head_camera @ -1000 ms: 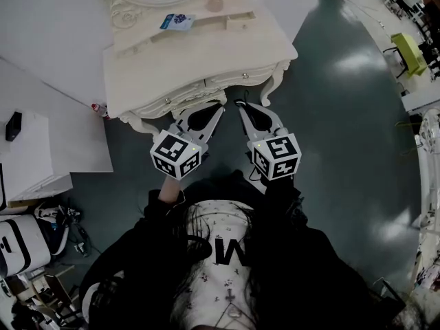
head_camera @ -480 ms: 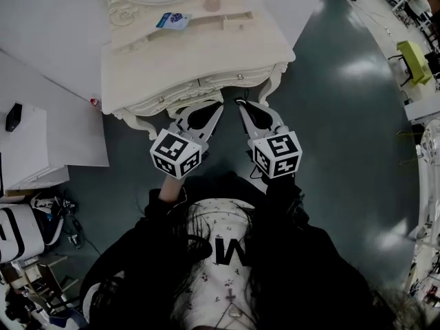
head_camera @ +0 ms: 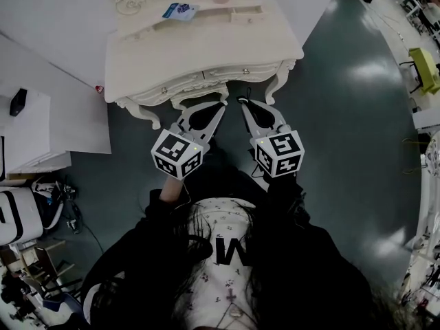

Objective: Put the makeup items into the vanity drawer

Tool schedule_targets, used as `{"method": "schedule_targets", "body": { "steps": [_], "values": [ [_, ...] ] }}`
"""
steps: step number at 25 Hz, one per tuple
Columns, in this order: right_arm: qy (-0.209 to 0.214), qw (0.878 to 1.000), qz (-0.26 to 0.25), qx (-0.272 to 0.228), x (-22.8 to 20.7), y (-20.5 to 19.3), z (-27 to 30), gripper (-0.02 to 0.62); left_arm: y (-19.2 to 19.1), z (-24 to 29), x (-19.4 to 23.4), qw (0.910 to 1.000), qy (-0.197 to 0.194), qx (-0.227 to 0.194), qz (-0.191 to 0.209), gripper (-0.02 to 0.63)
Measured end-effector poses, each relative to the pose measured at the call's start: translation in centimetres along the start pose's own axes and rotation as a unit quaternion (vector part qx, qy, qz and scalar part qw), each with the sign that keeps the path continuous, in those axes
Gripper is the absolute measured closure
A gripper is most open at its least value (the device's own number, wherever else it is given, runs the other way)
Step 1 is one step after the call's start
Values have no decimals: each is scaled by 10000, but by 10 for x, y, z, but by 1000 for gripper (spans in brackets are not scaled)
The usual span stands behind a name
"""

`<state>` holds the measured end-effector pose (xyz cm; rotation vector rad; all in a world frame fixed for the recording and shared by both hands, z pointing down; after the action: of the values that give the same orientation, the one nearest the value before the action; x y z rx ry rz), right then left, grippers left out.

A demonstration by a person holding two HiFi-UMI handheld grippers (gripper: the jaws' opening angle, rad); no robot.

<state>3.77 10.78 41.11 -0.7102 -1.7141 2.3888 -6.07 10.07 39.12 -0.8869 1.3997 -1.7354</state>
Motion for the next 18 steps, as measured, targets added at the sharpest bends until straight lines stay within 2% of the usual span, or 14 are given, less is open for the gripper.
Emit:
{"method": "schedule_targets", "body": {
  "steps": [5, 12, 18],
  "values": [
    [21, 9999, 53, 110, -5, -5, 11, 563, -6, 6, 15, 9999, 80, 63, -127, 606],
    [-121, 9996, 171, 211, -36, 3, 36, 563, -10, 39, 36, 9995, -76, 180, -236, 606],
    [-144, 9992, 240, 300, -58, 15, 80, 563, -5, 64, 80, 9995, -118, 206, -229, 606]
  ]
}}
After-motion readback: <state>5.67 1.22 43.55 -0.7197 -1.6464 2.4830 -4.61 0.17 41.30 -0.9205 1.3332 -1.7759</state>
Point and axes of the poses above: the fingertips, and each gripper's own axes: z forward along the fingers, x to its left, y out of its top, the point moved 3 cm from there along -z, backward along the fingers, and after that the axes turned 7 degrees about z, right-handed, at the moved point
